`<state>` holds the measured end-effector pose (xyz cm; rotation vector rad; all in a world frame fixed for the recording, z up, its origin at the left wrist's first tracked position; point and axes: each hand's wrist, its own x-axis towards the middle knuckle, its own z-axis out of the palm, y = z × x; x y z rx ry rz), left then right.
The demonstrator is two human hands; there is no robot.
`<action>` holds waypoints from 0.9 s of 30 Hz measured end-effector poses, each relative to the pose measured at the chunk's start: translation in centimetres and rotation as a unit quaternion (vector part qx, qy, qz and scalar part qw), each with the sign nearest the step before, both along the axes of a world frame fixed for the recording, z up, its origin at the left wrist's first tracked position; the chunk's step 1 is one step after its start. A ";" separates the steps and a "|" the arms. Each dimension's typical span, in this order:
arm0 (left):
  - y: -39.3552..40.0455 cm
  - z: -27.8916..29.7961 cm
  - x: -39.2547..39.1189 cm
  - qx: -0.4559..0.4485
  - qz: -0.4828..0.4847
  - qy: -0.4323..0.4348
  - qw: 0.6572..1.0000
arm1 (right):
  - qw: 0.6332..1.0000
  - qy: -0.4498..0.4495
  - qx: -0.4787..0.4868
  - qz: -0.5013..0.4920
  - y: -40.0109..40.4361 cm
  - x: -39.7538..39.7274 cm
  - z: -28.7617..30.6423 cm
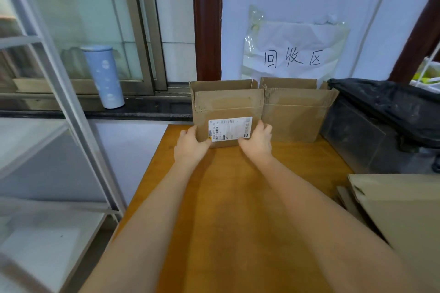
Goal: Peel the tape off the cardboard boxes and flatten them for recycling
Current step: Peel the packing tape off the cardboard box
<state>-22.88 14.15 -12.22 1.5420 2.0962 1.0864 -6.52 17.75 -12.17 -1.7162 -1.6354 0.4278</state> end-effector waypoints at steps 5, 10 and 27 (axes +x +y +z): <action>0.5 1.5 -0.2 0.002 -0.002 -0.091 0.996 | 0.999 0.001 -0.033 0.015 0.8 1.0 1.0; 1.8 0.9 -0.4 -0.016 -0.002 -0.076 0.997 | 0.999 0.021 -0.019 0.024 1.8 1.1 0.5; 2.2 -0.2 -1.4 0.043 0.029 -0.142 0.988 | 0.992 0.124 -0.005 0.026 2.9 0.5 -0.5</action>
